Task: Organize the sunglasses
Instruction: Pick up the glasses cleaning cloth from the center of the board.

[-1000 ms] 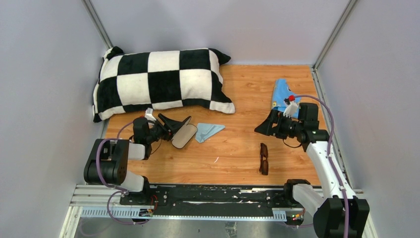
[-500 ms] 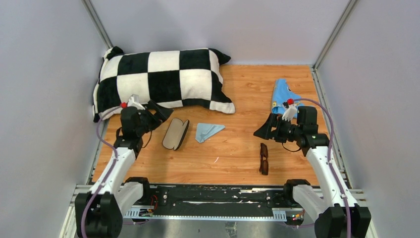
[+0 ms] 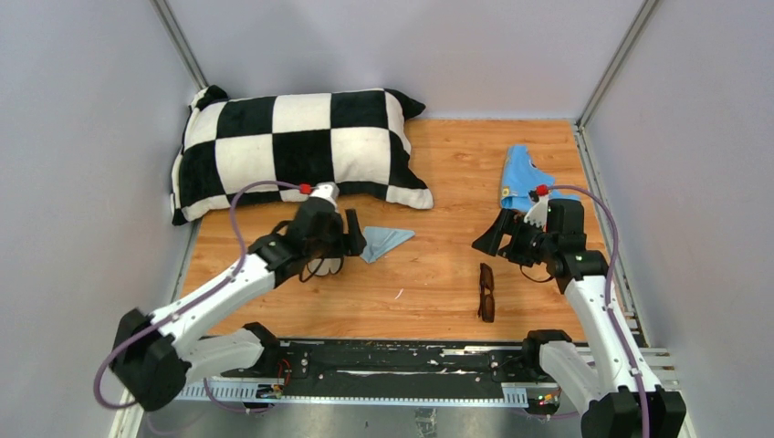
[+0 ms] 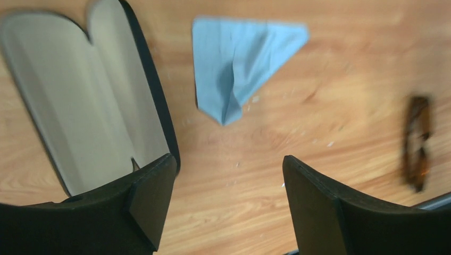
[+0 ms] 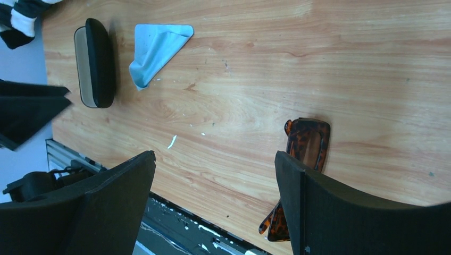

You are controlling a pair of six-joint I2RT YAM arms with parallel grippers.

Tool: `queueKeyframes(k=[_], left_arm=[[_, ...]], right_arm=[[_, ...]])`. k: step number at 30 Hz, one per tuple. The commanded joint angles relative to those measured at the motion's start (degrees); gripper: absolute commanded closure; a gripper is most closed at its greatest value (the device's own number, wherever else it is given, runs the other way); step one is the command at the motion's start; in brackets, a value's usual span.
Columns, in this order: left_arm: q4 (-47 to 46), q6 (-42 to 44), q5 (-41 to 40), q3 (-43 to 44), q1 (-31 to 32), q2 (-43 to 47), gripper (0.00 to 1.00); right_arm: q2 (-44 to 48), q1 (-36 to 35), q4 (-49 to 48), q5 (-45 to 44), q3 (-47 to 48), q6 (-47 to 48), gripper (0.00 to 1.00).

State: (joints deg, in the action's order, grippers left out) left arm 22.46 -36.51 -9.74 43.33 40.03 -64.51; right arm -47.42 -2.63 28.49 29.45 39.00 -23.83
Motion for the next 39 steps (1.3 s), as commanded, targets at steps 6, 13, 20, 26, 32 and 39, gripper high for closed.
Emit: queueKeyframes(k=[6, 13, 20, 26, 32, 39], left_arm=[[-2.12, 0.9, -10.97, 6.95, 5.15, -17.38, 0.33], [-5.23, 3.3, -10.27, 12.27, 5.14, -26.3, 0.36], [-4.27, 4.7, -11.2, 14.37, 4.71, -30.28, 0.45], [-4.31, 4.57, -9.64, 13.63, 4.71, -30.21, 0.51], [-4.63, 5.24, -8.55, 13.59, 4.71, -31.48, 0.63], [-4.87, 5.26, -7.98, 14.0, 4.71, -33.56, 0.66]], right_arm=[[4.28, -0.88, 6.38, -3.81, -0.71, 0.2, 0.12], [3.77, -0.9, 7.98, -3.58, 0.76, 1.07, 0.12], [3.29, -0.88, 8.14, -2.74, 1.1, 1.25, 0.13], [2.98, -0.91, 8.25, -2.74, 0.55, 1.02, 0.13], [1.96, -0.88, 7.32, -2.3, 0.54, 0.85, 0.14], [1.89, -0.89, 7.19, -2.47, 0.46, 1.11, 0.14]])
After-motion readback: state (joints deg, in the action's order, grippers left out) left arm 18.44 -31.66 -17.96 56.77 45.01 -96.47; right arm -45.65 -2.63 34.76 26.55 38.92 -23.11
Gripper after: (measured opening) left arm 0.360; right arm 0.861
